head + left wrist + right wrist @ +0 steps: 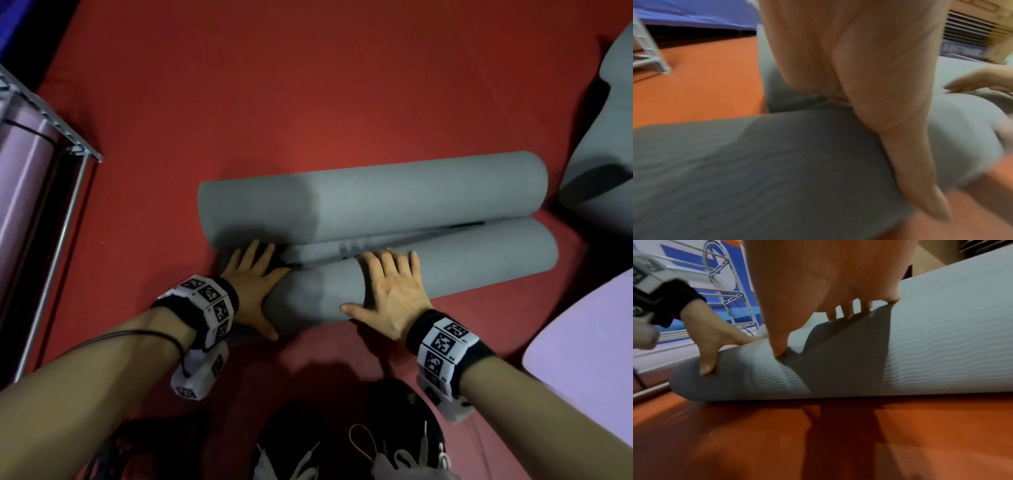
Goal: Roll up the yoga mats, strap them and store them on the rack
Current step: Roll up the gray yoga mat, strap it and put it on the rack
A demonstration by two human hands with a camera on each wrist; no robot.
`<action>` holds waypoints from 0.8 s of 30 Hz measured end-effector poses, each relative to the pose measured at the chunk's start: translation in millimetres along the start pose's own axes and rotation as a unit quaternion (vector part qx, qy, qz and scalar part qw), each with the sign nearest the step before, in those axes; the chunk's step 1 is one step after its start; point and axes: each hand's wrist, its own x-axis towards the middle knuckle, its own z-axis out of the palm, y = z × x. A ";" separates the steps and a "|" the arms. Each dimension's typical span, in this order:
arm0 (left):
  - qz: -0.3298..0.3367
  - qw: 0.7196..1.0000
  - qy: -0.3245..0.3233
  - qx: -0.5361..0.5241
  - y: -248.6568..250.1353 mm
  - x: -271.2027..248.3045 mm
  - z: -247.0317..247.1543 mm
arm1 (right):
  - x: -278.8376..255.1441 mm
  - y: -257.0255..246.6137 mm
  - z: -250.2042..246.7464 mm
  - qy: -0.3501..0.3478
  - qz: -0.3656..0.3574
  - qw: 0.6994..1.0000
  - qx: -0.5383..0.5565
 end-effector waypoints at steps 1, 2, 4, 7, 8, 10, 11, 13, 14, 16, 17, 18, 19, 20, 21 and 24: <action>-0.003 1.000 -0.005 0.012 -1.9 1.9 -2.7 | 1.7 3.7 -1.1 -0.028 -0.006 1.000 0.000; -0.004 1.000 -0.011 0.029 -4.2 4.2 -6.4 | 3.9 7.0 -2.5 -0.054 -0.018 0.998 -0.005; 0.000 0.998 -0.018 0.060 -8.9 8.6 -15.6 | 10.7 11.5 -6.4 -0.081 -0.042 0.996 -0.023; 0.009 0.996 -0.002 0.092 -14.9 12.6 -25.9 | 24.7 14.2 -10.6 -0.096 -0.045 0.994 -0.031; 0.008 0.995 0.015 0.097 -17.4 12.8 -26.6 | 29.0 15.4 -11.3 -0.098 -0.043 0.994 -0.026; 0.003 0.993 0.057 0.100 -23.1 10.8 -25.0 | 36.5 17.1 -14.0 -0.093 -0.040 0.995 -0.009; 0.000 0.993 0.075 0.095 -25.3 9.1 -23.8 | 39.4 18.2 -16.4 -0.093 -0.040 0.995 0.000; -0.003 0.992 0.096 0.085 -29.2 6.1 -21.6 | 44.8 20.2 -20.7 -0.102 -0.040 0.994 0.021; -0.005 0.991 0.102 0.083 -30.7 5.3 -21.4 | 46.8 20.9 -22.3 -0.106 -0.041 0.993 0.024; -0.005 0.991 0.108 0.082 -32.5 4.8 -23.4 | 48.7 22.1 -24.4 -0.112 -0.036 0.993 -0.007; -0.004 0.991 0.109 0.081 -33.9 5.4 -25.3 | 48.4 22.9 -25.0 -0.109 -0.023 0.993 -0.037; -0.002 0.991 0.109 0.082 -35.4 6.3 -27.3 | 47.7 23.8 -25.1 -0.102 -0.007 0.993 -0.065; -0.001 0.990 0.110 0.085 -36.8 7.4 -28.9 | 46.1 24.5 -25.3 -0.092 0.006 0.992 -0.086; 0.001 0.990 0.110 0.091 -37.8 8.5 -30.9 | 44.6 24.3 -25.7 -0.085 0.016 0.991 -0.102; 0.001 0.989 0.110 0.098 -38.8 9.3 -32.7 | 42.9 23.2 -24.9 -0.079 0.024 0.991 -0.109; -0.013 0.985 0.122 0.120 -42.5 11.7 -36.0 | 38.2 20.2 -17.4 -0.036 0.043 0.995 -0.084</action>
